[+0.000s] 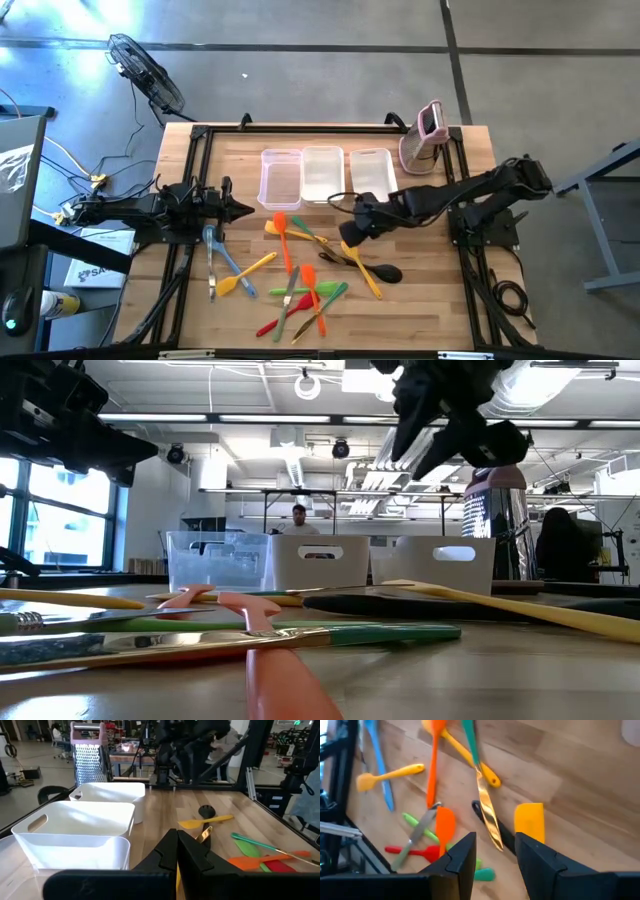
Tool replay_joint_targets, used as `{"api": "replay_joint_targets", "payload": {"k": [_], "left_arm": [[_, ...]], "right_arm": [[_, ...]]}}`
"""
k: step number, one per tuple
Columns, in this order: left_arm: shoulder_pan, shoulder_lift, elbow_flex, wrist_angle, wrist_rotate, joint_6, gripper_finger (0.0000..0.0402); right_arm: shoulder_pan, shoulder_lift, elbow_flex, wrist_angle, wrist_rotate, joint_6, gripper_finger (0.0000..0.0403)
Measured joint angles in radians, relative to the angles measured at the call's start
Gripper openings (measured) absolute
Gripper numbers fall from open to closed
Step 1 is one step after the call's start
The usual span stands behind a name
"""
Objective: Pick & Place Kitchen Items
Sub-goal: Put the bottom right yellow spatula into the right white bin
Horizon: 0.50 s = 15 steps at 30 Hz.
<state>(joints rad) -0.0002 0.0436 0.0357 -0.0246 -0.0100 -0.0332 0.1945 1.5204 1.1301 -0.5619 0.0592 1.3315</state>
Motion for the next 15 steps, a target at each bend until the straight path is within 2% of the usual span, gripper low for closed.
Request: {"api": "replay_joint_targets", "payload": {"k": [2,9,15], "left_arm": [[0.0,0.0,0.0,0.0,-0.002,0.001,0.0001],[0.0,0.0,0.0,0.0,0.0,0.002,0.0001],[0.0,0.0,0.0,0.0,-0.004,0.002,0.0001]], "right_arm": [[0.003,0.002,0.0,0.024,0.016,0.0,0.0128],[0.01,0.003,0.0,0.099,-0.03,-0.005,0.0128],[0.035,0.003,0.0,0.117,0.044,0.016,0.0128]]}}
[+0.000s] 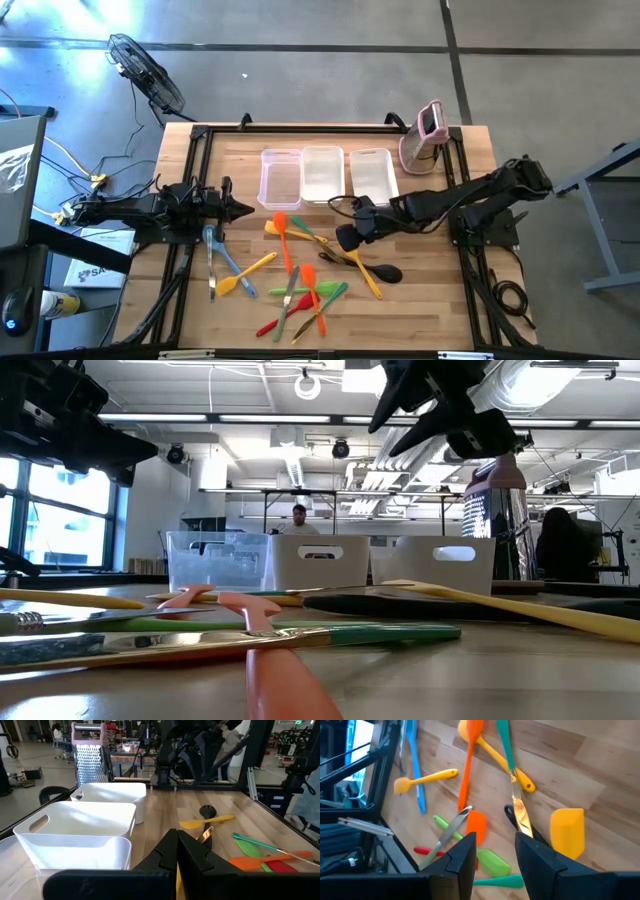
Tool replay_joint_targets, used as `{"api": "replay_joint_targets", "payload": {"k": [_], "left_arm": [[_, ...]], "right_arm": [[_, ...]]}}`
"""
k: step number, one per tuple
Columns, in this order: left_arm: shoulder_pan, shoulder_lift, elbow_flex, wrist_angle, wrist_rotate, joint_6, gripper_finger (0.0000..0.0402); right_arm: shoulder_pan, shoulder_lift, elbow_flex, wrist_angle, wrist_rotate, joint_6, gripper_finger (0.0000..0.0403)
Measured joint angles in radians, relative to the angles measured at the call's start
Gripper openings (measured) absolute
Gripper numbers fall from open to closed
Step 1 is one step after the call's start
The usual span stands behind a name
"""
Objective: Pick & Place Kitchen Items
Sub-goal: Put the bottom right yellow spatula into the right white bin
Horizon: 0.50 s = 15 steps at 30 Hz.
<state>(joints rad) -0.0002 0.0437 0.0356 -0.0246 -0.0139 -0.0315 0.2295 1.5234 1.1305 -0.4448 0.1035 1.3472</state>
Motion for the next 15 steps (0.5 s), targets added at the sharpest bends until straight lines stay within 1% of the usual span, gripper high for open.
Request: {"api": "replay_joint_targets", "payload": {"k": [2,5,9,15], "left_arm": [[0.0,0.0,0.0,0.0,0.001,0.0,0.0001],[0.0,0.0,0.0,0.0,0.001,0.0,0.0001],[0.0,0.0,0.0,0.0,0.0,0.0,0.0001],[0.0,0.0,0.0,-0.001,-0.002,0.0,0.0001]], "right_arm": [[0.006,0.0,0.0,-0.017,0.007,-0.003,0.0128],[0.022,0.0,0.0,-0.013,0.048,-0.058,0.0128],[0.037,-0.002,0.0,0.002,0.094,-0.076,0.0128],[0.03,-0.003,0.0,-0.012,0.106,-0.112,0.0128]]}}
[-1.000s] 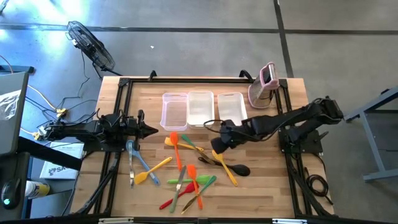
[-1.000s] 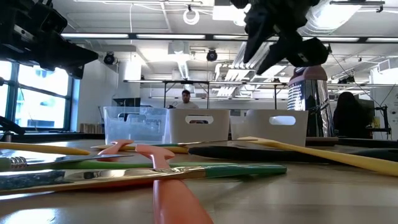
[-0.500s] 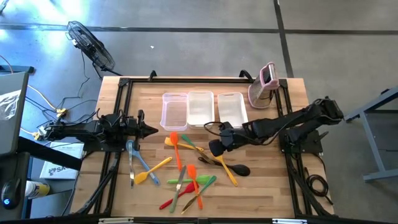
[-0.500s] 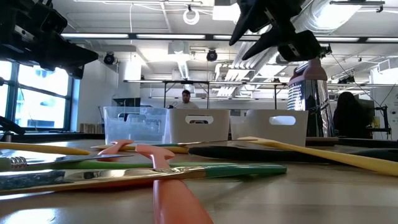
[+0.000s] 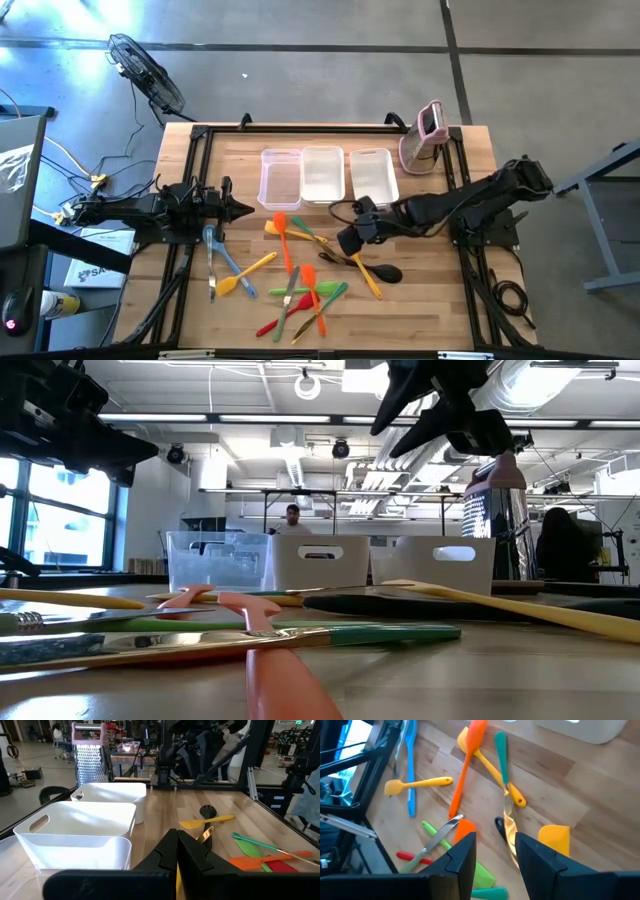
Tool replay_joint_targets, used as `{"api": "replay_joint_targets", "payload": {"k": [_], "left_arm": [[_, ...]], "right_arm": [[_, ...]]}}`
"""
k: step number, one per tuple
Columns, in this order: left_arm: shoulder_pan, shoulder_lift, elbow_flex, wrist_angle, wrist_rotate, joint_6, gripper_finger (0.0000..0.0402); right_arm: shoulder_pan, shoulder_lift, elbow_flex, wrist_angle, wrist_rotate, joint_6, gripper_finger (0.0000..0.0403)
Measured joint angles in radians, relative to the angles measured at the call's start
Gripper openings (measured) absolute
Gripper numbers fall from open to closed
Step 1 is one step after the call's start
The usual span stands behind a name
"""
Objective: Pick & Place Kitchen Items
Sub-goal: Put the bottom right yellow spatula into the right white bin
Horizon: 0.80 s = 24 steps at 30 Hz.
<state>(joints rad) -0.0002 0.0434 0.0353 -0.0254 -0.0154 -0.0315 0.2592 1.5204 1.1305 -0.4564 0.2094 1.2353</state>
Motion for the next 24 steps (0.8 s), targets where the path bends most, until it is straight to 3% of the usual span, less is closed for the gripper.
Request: {"api": "replay_joint_targets", "payload": {"k": [6,11,17,24], "left_arm": [[0.0,0.0,0.0,-0.008,-0.002,0.003,0.0001],[0.0,0.0,0.0,-0.014,0.002,-0.001,0.0001],[0.0,0.0,0.0,-0.015,0.0,-0.003,0.0001],[0.0,0.0,-0.001,-0.006,-0.005,-0.003,0.0001]], "right_arm": [[0.011,0.0,0.0,0.045,-0.001,-0.126,0.0136],[0.021,-0.001,0.0,0.053,-0.001,-0.171,0.0184],[0.04,-0.001,0.0,0.035,-0.028,-0.163,0.0243],[0.117,0.004,0.0,-0.077,0.04,-0.098,0.0254]]}}
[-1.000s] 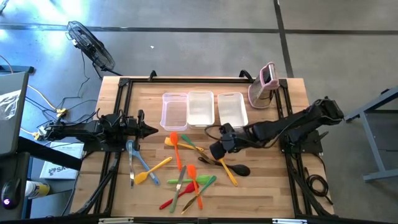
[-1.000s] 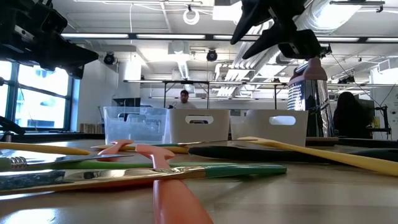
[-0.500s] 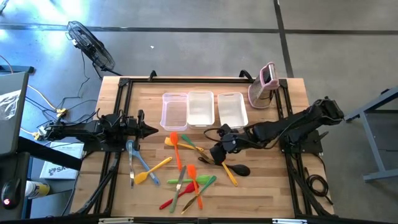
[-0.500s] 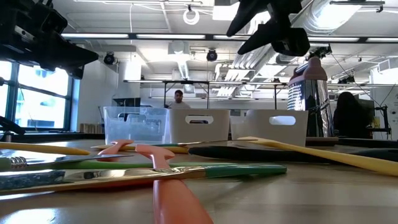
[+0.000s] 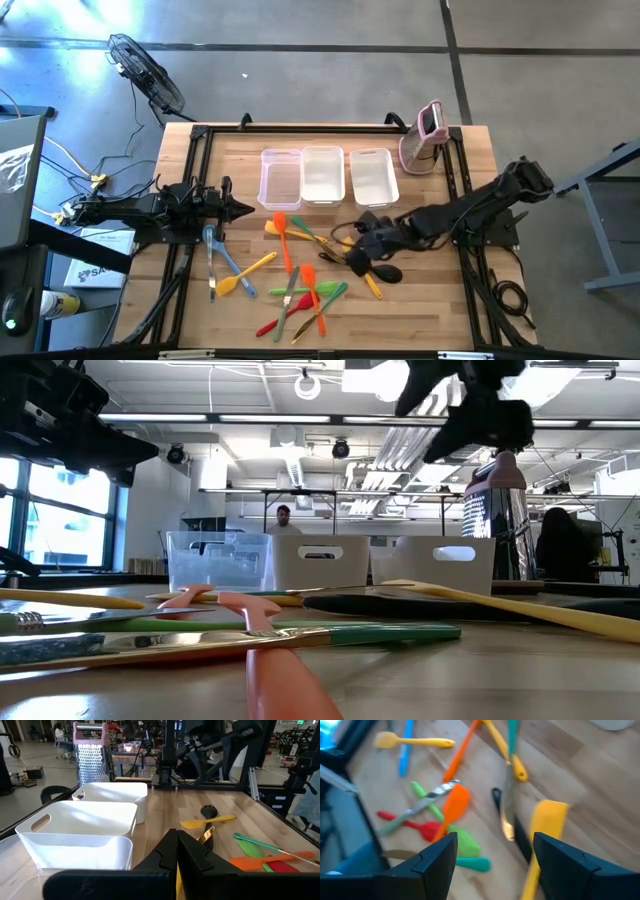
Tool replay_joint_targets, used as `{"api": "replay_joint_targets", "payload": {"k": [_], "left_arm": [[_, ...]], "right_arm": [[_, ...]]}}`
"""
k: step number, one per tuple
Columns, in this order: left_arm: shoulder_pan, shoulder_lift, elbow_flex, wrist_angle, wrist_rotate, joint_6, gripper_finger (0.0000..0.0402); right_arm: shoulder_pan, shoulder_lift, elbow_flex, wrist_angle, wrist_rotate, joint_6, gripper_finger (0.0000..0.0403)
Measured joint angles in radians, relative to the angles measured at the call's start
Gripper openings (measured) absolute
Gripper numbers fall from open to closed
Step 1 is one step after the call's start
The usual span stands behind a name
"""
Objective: Pick & Place Kitchen Items
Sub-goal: Put the bottom right yellow spatula into the right white bin
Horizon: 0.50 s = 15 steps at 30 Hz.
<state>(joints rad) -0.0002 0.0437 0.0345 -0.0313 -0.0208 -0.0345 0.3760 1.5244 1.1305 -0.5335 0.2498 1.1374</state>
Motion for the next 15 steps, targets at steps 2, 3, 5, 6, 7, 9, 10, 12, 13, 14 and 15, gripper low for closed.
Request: {"api": "replay_joint_targets", "payload": {"k": [2,3,5,6,7,9,10,12,13,14,15], "left_arm": [[0.0,0.0,0.0,-0.002,0.001,0.0,0.0001],[0.0,0.0,0.0,-0.002,0.002,0.0,0.0001],[0.0,0.0,0.0,-0.002,0.001,0.0,0.0001],[0.0,0.0,0.0,-0.002,0.001,0.0,0.0001],[0.0,0.0,0.0,-0.002,0.001,0.0,0.0001],[0.0,0.0,0.0,-0.002,0.004,0.0,0.0001],[0.0,0.0,0.0,-0.002,0.005,0.0,0.0001],[0.0,0.0,0.0,-0.002,0.006,0.0,0.0001],[0.0,0.0,0.0,-0.002,0.006,0.0,0.0001],[0.0,0.0,0.0,-0.002,0.006,0.0,0.0001],[0.0,0.0,0.0,-0.002,0.006,0.0,0.0001]], "right_arm": [[0.022,0.007,0.0,-0.036,0.048,0.02,0.0254],[0.033,0.011,0.0,-0.055,0.072,0.036,0.0254],[0.053,0.029,0.0,-0.081,0.101,0.044,0.0254],[0.062,0.039,0.0,-0.082,0.113,0.046,0.0254],[0.068,0.05,0.0,-0.084,0.12,0.047,0.0254],[0.077,0.074,0.0,-0.089,0.117,0.057,0.0254],[0.077,0.085,0.0,-0.089,0.11,0.083,0.0254],[0.075,0.104,0.0,-0.083,0.079,0.134,0.0254],[0.074,0.109,0.0,-0.07,0.058,0.143,0.0254],[0.074,0.114,0.0,-0.053,0.041,0.145,0.0254],[0.074,0.117,0.0,-0.04,0.024,0.145,0.0254]]}}
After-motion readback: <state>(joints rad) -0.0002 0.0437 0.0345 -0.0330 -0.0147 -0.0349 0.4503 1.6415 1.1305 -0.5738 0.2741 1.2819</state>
